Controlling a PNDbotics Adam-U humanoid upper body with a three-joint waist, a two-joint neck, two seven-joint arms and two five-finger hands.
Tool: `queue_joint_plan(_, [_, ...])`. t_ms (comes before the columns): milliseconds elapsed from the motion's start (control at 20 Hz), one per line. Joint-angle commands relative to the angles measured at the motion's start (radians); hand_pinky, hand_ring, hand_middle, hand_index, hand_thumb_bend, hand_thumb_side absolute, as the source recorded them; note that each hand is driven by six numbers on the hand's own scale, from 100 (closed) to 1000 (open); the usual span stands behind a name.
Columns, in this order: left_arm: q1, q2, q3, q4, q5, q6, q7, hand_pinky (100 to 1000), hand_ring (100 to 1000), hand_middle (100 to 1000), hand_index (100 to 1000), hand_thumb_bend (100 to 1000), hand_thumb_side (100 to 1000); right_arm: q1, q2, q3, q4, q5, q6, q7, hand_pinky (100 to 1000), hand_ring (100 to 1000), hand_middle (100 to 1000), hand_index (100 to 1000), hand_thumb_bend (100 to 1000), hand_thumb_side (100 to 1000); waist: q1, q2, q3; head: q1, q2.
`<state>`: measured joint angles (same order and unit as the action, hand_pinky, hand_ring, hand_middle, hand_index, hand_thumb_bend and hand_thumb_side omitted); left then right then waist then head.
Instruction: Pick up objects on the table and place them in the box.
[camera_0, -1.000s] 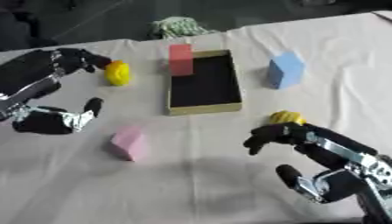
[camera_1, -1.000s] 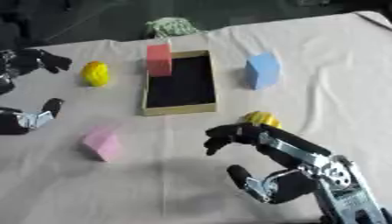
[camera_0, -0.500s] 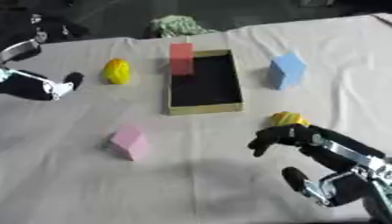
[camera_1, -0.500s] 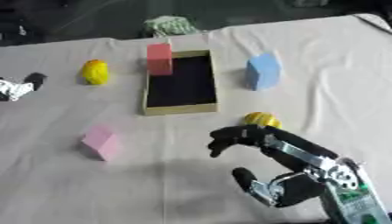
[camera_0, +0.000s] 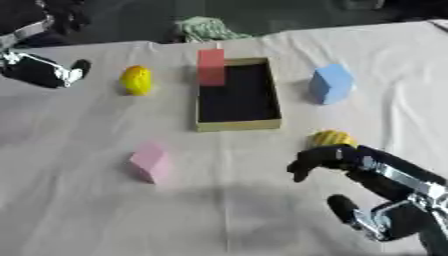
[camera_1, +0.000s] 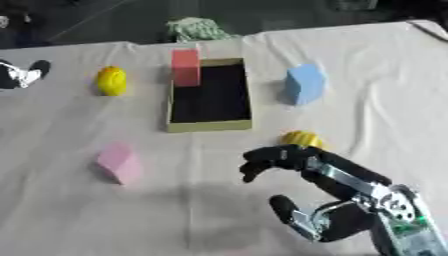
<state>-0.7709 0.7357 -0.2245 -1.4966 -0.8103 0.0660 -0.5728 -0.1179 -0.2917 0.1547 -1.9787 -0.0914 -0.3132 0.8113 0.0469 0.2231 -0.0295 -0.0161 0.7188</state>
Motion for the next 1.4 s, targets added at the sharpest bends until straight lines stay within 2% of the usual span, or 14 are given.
queue_joint_plan(50, [-0.032,0.004,0.010,0.059,-0.045,0.006,0.015,791,739,750,930,220,384,-0.013,0.001,-0.002,-0.021,-0.011,-0.003,0.006,804,835,697,936,100,428,-0.003,-0.012,-0.001,0.003,-0.015])
queue_joint_plan(750, [-0.088,-0.050,0.015,0.340,-0.101,-0.160,0.190,790,737,744,924,181,362,-0.021,0.006,-0.002,-0.021,-0.016,-0.004,0.010,805,836,698,936,100,429,-0.009,-0.006,-0.004,0.004,-0.022])
queue_joint_plan(1000, [-0.096,-0.059,0.012,0.377,-0.109,-0.188,0.233,791,737,744,925,170,356,-0.023,0.007,-0.003,-0.021,-0.016,-0.004,0.010,805,836,698,936,100,429,-0.010,-0.004,-0.006,0.002,-0.024])
queue_joint_plan(1400, [-0.106,-0.074,0.000,0.371,-0.076,-0.197,0.252,793,735,738,922,129,332,-0.027,0.008,-0.003,-0.021,-0.018,-0.003,0.011,806,837,699,936,100,430,-0.011,-0.002,-0.008,0.000,-0.027])
